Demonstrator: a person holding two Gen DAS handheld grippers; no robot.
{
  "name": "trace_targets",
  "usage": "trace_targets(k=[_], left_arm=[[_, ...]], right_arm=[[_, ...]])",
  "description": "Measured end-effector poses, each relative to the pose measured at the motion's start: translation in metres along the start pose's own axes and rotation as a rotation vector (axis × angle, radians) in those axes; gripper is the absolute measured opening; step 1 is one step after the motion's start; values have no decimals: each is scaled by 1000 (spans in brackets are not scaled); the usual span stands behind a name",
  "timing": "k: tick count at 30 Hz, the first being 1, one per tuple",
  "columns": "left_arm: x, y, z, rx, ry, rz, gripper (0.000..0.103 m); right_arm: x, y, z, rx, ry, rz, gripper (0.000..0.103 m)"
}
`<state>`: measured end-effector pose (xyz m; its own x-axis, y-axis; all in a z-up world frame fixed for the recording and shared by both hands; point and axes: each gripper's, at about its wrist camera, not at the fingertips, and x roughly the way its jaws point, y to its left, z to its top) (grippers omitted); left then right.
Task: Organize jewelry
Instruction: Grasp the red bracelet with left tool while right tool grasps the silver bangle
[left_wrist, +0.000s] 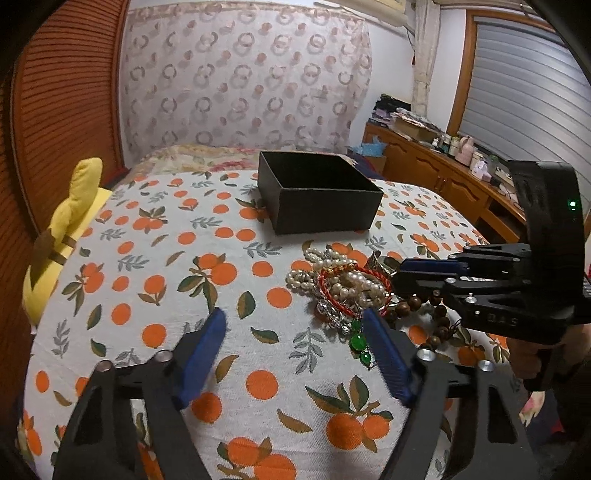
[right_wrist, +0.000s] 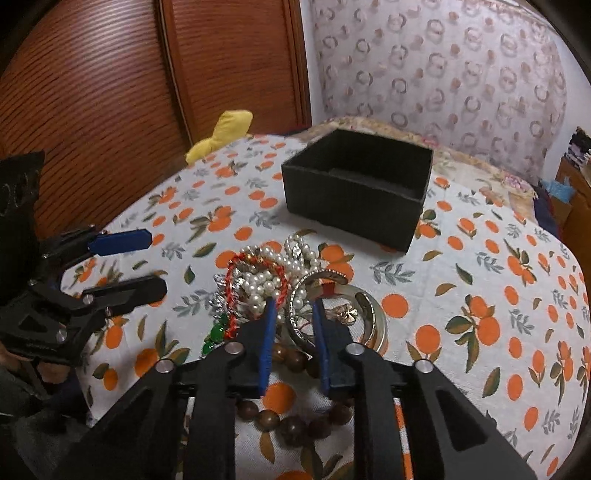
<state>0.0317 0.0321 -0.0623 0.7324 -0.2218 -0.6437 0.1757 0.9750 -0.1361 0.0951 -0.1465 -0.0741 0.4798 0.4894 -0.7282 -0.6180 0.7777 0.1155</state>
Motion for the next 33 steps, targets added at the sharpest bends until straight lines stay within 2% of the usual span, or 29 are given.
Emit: trace_targets(k=[3, 7, 18, 24, 28, 33], left_arm=[[8, 2, 3, -4, 19, -32, 60], [19, 4, 8, -10, 40, -59, 51], [46, -7, 27, -13, 85, -137, 32], [61, -10, 31, -5, 112, -130, 21], [60, -6, 31, -14, 104, -142, 8], [51, -6, 33, -3, 84, -155, 4]], right_arm=[[6, -1, 0, -9, 22, 9, 11], [3, -2, -2, -13, 8, 18, 5], [-30, -4, 0, -25, -95, -3, 5], [-39, -7, -6, -29, -99, -27, 5], [-41, -11, -10, -15, -102, -30, 5], [-42, -15, -12, -2, -103, -34, 5]])
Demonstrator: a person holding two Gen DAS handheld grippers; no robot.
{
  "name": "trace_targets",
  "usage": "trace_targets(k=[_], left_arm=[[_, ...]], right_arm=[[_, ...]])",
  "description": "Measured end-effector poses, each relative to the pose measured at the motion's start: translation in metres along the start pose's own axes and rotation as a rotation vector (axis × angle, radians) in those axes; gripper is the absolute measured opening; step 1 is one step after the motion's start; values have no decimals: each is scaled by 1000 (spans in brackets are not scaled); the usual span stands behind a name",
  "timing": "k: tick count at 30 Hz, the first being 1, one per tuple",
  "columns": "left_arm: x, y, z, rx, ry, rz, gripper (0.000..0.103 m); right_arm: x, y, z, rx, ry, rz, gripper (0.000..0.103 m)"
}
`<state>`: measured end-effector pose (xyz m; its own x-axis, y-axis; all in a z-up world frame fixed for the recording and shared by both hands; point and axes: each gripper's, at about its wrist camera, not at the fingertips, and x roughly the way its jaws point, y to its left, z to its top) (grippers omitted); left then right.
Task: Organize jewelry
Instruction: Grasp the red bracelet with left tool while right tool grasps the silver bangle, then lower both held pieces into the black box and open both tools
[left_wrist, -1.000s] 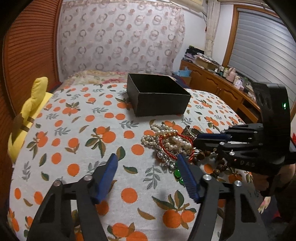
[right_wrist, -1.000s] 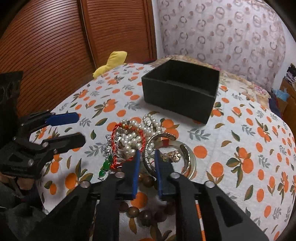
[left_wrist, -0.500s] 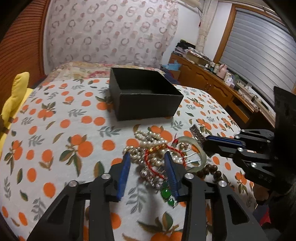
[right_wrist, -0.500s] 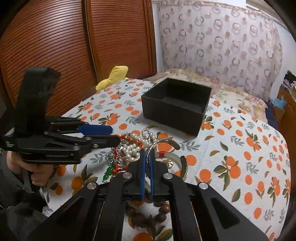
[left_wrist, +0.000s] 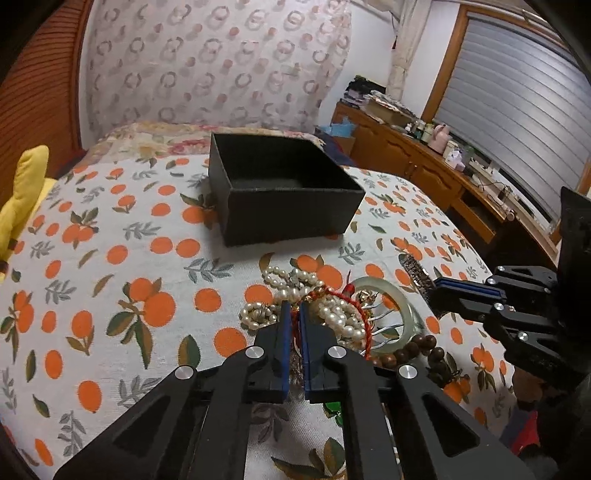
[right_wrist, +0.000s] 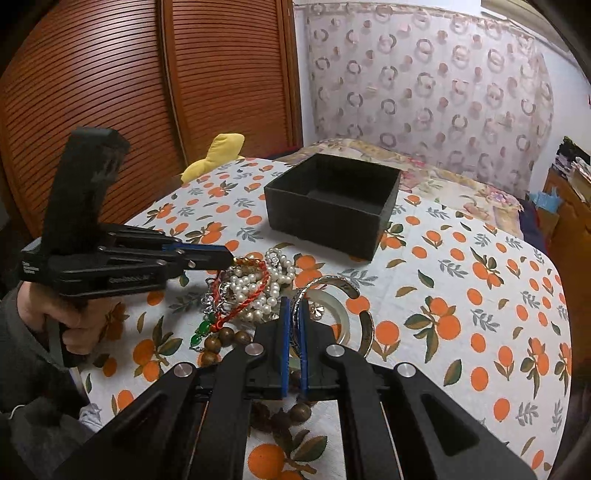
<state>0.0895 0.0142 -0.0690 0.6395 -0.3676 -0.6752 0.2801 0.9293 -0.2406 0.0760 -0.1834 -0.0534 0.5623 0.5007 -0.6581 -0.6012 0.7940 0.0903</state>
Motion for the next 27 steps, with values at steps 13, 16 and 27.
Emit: trace_targets(k=[13, 16, 27], left_arm=[[-51, -19, 25, 41, -136, -5, 3], [-59, -22, 31, 49, -162, -2, 3], [-62, -25, 63, 87, -219, 55, 3]], right_arm=[[-13, 2, 11, -9, -36, -7, 5], [-15, 2, 15, -12, -47, -14, 5], [-15, -6, 42, -42, -84, -22, 5]])
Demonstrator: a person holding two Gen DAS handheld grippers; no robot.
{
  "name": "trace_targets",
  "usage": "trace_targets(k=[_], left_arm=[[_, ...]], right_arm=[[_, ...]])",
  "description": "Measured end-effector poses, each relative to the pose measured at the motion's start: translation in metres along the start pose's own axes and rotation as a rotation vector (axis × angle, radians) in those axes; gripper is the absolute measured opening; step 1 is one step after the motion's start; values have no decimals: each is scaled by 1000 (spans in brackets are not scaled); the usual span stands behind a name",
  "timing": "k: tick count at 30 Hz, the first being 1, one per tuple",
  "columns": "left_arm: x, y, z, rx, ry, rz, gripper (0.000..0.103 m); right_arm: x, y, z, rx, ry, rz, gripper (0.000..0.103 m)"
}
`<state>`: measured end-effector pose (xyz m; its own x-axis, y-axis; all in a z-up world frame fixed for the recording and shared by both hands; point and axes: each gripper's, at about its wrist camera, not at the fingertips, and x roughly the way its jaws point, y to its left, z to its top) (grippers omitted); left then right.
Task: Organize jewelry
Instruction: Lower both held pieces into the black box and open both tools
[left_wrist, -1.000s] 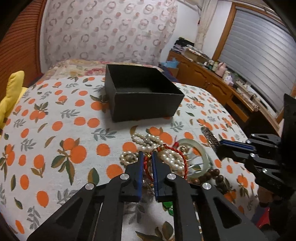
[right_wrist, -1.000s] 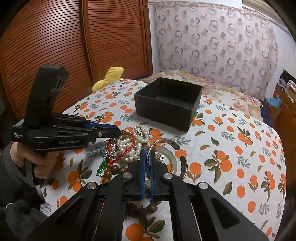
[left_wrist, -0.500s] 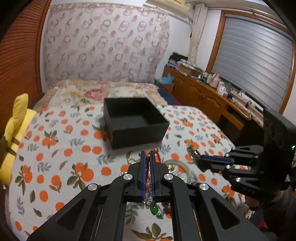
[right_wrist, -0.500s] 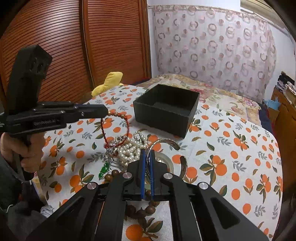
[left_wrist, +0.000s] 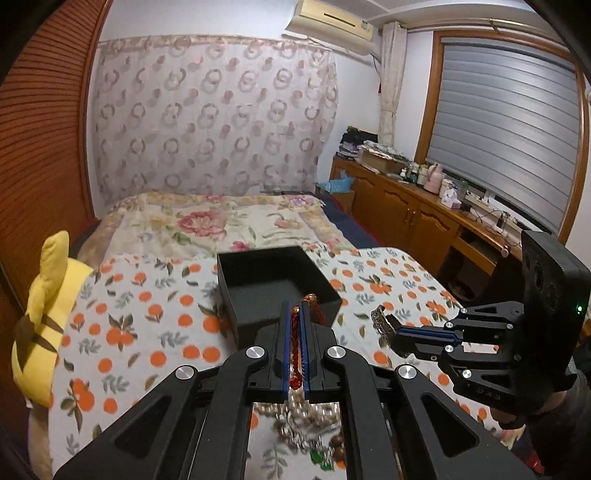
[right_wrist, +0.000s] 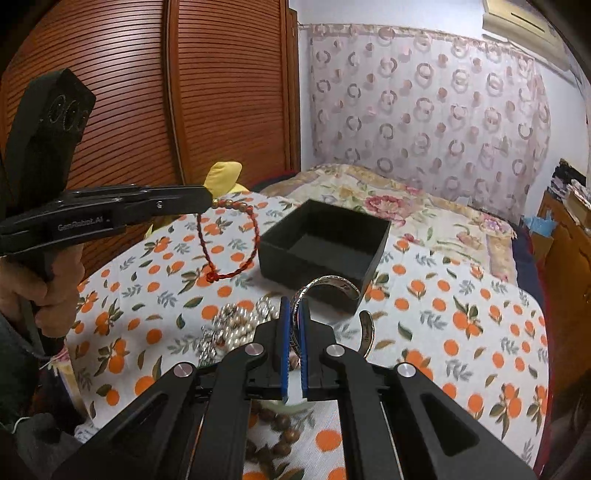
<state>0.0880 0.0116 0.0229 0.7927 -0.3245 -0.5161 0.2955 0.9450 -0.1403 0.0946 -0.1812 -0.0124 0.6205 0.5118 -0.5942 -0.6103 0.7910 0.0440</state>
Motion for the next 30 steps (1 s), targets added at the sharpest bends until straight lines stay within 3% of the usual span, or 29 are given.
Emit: trace_targets(k=[10, 19, 25, 30], left_arm=[[50, 15, 32, -10, 16, 21, 3], [103, 30, 34, -20, 89, 54, 4], [112, 43, 32, -50, 108, 63, 5], [108, 51, 29, -58, 105, 91, 14]], right_arm=[[20, -19, 40, -30, -38, 19, 5], [59, -36, 60, -38, -26, 61, 5], [80, -39, 67, -44, -15, 91, 5], [98, -37, 67, -37, 2, 109, 5]])
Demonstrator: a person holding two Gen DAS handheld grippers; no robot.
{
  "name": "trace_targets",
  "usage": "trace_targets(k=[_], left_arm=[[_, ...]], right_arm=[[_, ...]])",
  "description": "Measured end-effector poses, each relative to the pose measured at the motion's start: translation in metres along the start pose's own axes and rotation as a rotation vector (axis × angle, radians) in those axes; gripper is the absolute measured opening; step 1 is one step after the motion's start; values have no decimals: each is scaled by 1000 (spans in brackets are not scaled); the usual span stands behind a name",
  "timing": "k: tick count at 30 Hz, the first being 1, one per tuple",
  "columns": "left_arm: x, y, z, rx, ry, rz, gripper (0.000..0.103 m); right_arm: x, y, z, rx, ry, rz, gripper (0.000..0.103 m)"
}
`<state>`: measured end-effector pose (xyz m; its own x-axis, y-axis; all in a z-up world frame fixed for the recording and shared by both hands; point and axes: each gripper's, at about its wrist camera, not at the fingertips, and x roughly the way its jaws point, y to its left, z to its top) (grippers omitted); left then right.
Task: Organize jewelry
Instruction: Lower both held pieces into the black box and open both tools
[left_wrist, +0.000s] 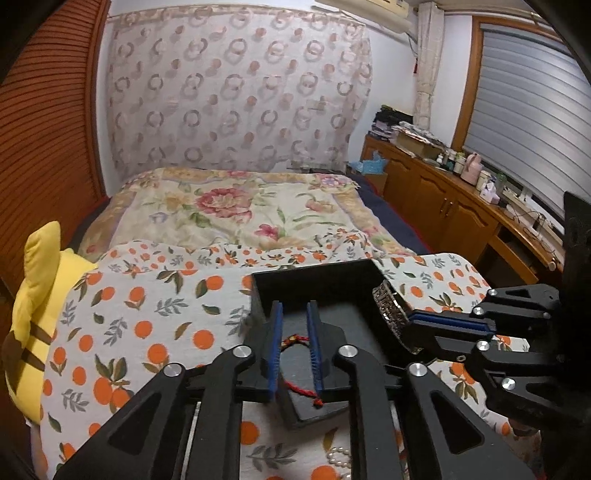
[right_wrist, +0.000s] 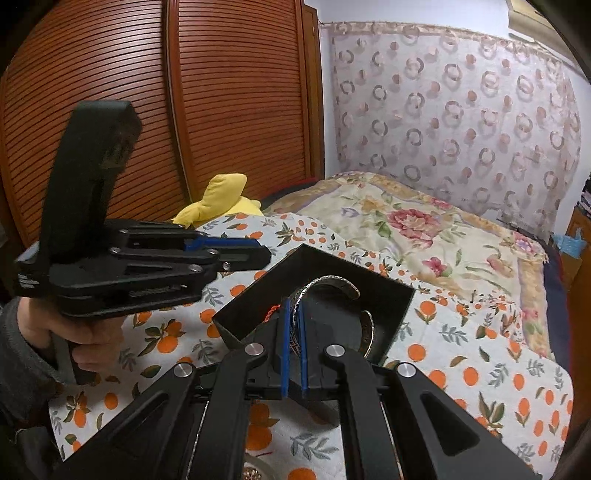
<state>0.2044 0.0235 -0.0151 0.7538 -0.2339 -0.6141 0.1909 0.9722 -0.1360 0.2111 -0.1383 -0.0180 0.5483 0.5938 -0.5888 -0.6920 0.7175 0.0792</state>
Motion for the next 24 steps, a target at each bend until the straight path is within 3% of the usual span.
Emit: trace_targets(k=[6, 8, 17, 24], left_arm=[[-13, 11, -5, -13, -21, 26, 40], [-17, 15, -7, -15, -30, 37, 57], [-28, 26, -23, -26, -24, 70, 66], [-40, 25, -39, -18, -23, 78, 67]], right_arm=[[23, 2, -2, 12, 45, 8, 5], [31, 1, -2, 25, 70, 6, 5], [48, 2, 4, 55, 110, -6, 7], [23, 12, 0, 43, 77, -39, 7]])
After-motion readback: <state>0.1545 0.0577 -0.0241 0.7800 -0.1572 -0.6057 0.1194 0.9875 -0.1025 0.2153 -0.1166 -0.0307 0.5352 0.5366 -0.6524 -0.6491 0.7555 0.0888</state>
